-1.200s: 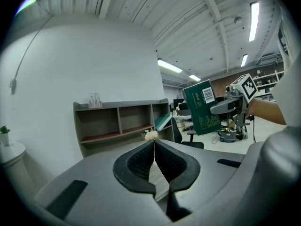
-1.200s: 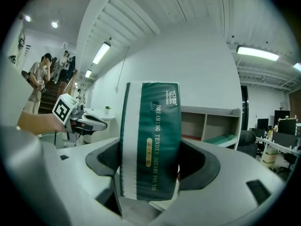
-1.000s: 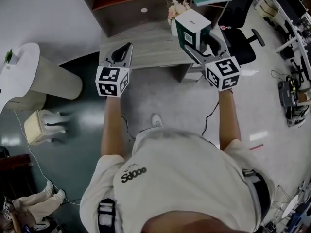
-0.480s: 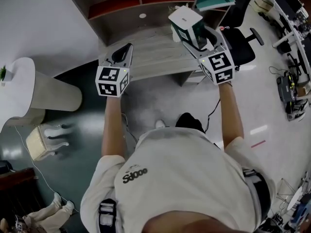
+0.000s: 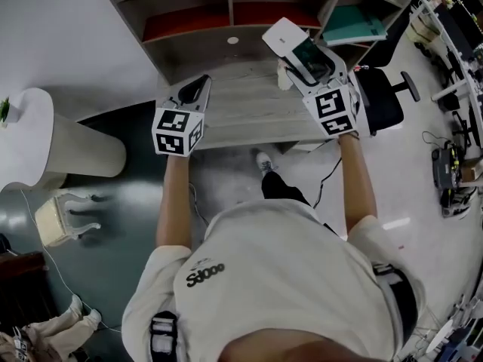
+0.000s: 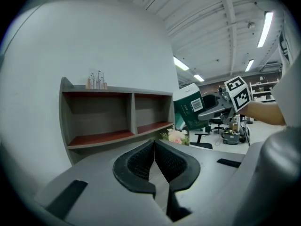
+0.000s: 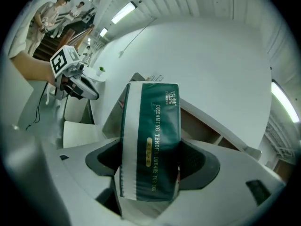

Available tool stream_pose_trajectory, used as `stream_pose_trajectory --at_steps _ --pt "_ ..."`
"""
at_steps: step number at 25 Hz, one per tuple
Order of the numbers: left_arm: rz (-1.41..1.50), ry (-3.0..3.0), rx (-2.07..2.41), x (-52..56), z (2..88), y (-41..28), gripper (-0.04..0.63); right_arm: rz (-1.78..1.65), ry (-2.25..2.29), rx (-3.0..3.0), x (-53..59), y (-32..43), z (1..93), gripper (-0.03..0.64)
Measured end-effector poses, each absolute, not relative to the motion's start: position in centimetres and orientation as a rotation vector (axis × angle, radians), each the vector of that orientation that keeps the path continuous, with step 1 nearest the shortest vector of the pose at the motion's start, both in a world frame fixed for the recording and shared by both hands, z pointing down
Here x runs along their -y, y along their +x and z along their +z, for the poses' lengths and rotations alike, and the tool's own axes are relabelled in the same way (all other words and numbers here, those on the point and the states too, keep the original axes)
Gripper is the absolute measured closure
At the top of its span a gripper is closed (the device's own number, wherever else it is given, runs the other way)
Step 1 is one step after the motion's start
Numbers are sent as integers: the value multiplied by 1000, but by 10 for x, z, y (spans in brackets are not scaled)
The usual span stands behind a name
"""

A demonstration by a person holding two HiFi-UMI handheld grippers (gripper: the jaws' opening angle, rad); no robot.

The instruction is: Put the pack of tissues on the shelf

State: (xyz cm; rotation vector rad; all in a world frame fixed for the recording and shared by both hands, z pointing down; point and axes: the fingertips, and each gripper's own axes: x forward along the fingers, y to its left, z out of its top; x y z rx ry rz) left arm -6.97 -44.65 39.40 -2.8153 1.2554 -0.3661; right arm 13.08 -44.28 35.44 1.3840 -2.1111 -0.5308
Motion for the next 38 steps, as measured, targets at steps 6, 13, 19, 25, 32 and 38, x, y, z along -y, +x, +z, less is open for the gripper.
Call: stream_pose_trajectory --at_steps 6,13,19,25,32,38 --pt "-352 -2783 -1366 507 385 -62 575 -659 1254 2040 531 140 345 268" --pt "-408 -2732 -1519 552 388 -74 575 -832 1020 1859 625 132 360 268" --pt "-459 -2692 -1644 574 397 -97 575 -955 944 1665 684 128 387 268" --pt "-491 -2709 -1688 585 414 -103 575 -982 839 1644 709 105 406 268" --pt "-504 -2761 -1705 593 437 -102 575 -753 783 1948 715 86 404 268" --pt "-488 -2788 -1712 597 446 -98 575 -770 854 1975 732 88 393 330"
